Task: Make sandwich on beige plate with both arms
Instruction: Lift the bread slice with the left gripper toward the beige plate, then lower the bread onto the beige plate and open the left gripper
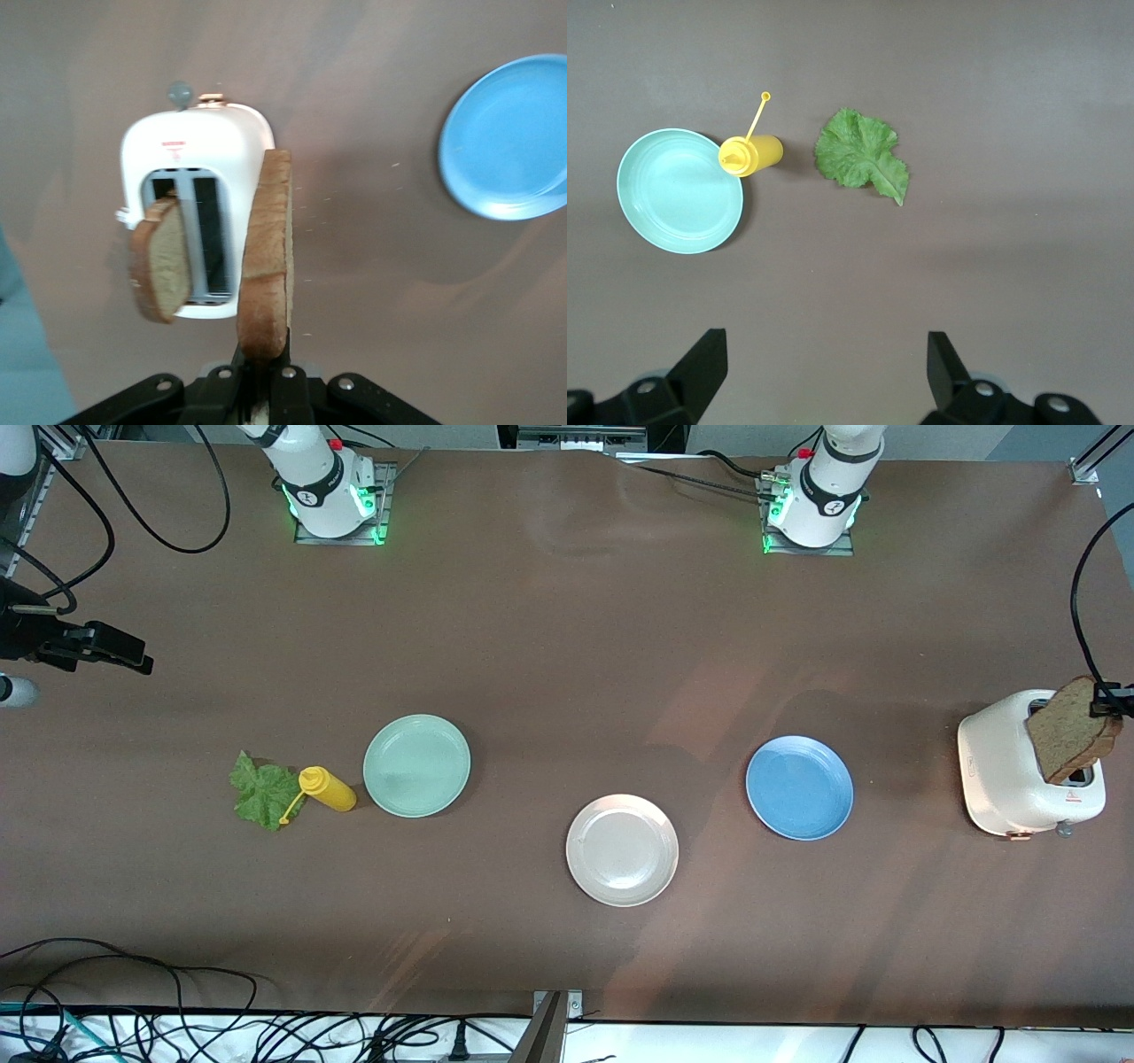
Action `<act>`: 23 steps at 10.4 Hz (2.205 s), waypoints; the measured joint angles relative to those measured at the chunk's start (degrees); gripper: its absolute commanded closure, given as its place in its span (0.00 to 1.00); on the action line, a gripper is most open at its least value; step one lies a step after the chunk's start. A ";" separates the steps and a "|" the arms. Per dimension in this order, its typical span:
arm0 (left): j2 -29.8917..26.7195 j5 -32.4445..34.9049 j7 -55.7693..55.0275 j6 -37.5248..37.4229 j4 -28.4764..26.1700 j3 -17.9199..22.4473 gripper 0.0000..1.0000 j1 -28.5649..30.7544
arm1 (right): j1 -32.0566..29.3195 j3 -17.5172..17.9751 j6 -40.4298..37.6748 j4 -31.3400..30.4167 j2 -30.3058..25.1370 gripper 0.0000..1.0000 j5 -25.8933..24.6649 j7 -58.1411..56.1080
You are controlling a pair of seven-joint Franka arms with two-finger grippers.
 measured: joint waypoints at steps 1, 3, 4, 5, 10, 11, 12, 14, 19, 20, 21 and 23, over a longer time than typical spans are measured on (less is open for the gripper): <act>-0.03 -2.97 -5.92 -0.20 0.09 -0.04 1.00 -2.06 | -0.01 0.00 0.00 0.00 0.00 0.00 0.00 0.00; 0.66 -10.27 -18.10 -0.28 -0.01 -0.03 1.00 -7.11 | -0.02 -0.01 0.00 0.02 -0.01 0.00 0.00 0.00; 1.57 -14.15 -22.90 -0.15 -0.09 -0.02 1.00 -9.30 | -0.02 -0.01 0.00 0.04 -0.01 0.00 0.00 0.00; 2.84 -17.25 -26.66 0.82 -0.11 0.00 1.00 -11.17 | -0.03 -0.01 0.01 0.04 -0.01 0.00 0.00 0.00; 12.26 -35.87 -39.82 17.92 -0.31 0.15 1.00 -19.12 | -0.14 -0.09 0.01 0.09 -0.01 0.00 0.00 0.00; 14.08 -39.52 -39.86 21.06 -0.32 0.18 1.00 -20.37 | -0.22 -0.09 0.01 0.10 -0.01 0.00 0.00 0.00; 15.77 -41.58 -39.86 24.50 -0.31 0.18 1.00 -21.94 | -0.27 -0.09 0.01 0.10 -0.01 0.00 0.00 0.00; 18.52 -42.12 -40.13 31.73 -0.30 0.17 1.00 -25.99 | -0.31 -0.11 0.01 0.11 -0.01 0.00 0.00 0.00; 24.00 -42.13 -41.20 45.28 -0.36 0.47 1.00 -33.21 | -0.36 -0.14 0.01 0.13 0.00 0.00 0.00 0.00; 25.19 -42.13 -41.16 47.59 -0.34 0.48 1.00 -33.66 | -0.37 -0.14 0.01 0.13 0.00 0.00 0.00 0.00; 26.23 -42.13 -41.11 50.09 -0.34 0.48 1.00 -34.10 | -0.37 -0.14 0.01 0.13 0.00 0.00 0.00 0.00; 27.47 -42.13 -41.11 53.12 -0.32 0.51 1.00 -35.07 | -0.37 -0.15 0.01 0.13 0.00 0.00 0.00 0.00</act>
